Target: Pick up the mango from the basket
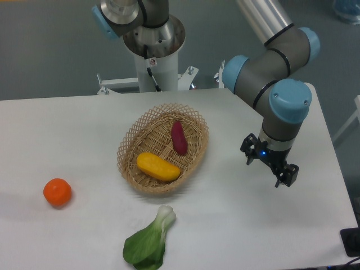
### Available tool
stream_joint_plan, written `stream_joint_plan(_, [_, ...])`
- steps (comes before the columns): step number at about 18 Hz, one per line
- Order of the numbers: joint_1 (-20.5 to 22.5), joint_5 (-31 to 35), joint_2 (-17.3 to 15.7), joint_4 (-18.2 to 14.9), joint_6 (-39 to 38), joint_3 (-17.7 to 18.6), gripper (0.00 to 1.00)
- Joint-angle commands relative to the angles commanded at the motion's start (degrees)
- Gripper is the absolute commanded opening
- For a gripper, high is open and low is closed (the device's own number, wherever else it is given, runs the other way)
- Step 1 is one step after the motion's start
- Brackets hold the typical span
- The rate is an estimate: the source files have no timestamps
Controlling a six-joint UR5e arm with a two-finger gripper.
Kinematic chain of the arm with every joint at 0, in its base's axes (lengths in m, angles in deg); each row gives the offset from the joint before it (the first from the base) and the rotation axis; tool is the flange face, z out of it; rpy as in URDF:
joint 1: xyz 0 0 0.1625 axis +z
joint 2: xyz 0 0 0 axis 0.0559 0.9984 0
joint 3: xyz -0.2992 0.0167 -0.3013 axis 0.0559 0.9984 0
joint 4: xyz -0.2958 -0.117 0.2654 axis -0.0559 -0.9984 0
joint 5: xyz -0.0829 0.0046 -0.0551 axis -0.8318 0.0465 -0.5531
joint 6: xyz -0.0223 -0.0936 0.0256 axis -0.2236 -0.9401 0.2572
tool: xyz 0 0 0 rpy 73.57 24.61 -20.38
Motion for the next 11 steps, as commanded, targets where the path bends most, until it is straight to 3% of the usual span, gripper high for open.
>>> stream_joint_plan(11, [-0.53,-0.26,0.09,0.62,-1.14,0.79,1.00])
